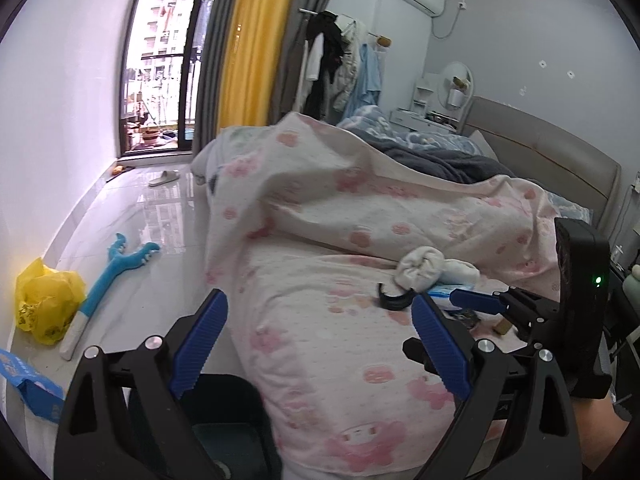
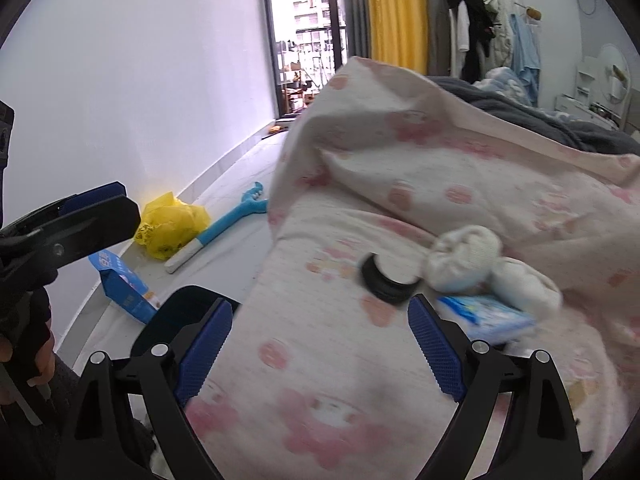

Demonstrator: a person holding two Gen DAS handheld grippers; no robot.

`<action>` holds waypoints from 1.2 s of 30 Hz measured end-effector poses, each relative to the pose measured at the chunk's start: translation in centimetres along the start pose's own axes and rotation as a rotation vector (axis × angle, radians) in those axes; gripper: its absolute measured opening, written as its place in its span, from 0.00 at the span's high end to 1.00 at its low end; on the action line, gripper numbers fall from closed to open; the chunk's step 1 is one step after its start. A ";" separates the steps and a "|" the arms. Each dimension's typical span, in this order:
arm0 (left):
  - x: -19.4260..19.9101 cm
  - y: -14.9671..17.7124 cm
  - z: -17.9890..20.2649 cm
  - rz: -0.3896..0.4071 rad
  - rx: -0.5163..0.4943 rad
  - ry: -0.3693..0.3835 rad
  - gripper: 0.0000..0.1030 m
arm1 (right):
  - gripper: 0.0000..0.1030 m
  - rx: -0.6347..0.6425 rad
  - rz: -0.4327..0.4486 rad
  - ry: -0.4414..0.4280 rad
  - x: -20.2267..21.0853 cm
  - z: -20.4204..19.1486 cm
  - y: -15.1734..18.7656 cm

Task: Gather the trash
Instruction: 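Move both tools back over the trash items on the bed, then grasp the black curved plastic piece with the left tool while the right tool grasps another tape core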

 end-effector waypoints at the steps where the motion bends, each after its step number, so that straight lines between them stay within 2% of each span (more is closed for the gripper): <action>1: -0.3 0.1 0.6 -0.004 -0.004 0.008 0.08 | 0.12 -0.006 0.000 0.008 0.3 0.8 0.2; 10: -2.7 1.0 4.9 -0.040 -0.047 0.055 0.08 | 0.12 -0.034 -0.004 0.051 2.8 6.0 1.4; 18: -4.2 2.1 7.3 -0.079 -0.066 0.087 0.08 | 0.12 0.010 -0.066 0.097 4.2 9.9 2.8; 33: -6.3 3.9 11.9 -0.140 -0.122 0.168 0.08 | 0.12 -0.047 -0.160 0.087 3.5 14.6 5.4; 34: -6.4 4.0 12.1 -0.142 -0.123 0.174 0.08 | 0.13 -0.051 -0.173 0.083 3.3 14.9 5.6; 36: -6.7 4.3 12.6 -0.151 -0.126 0.185 0.08 | 0.22 -0.054 -0.185 0.079 3.0 15.2 5.9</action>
Point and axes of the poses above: each gripper's, at about its wrist camera, not at the fingertips, and x roughly against the way its jaws point, z to its right, y to its underside, the point moved 1 cm from there along -x, roughly the way its jaws point, and after that the axes turned 4 degrees about z, right-handed, at the moved point
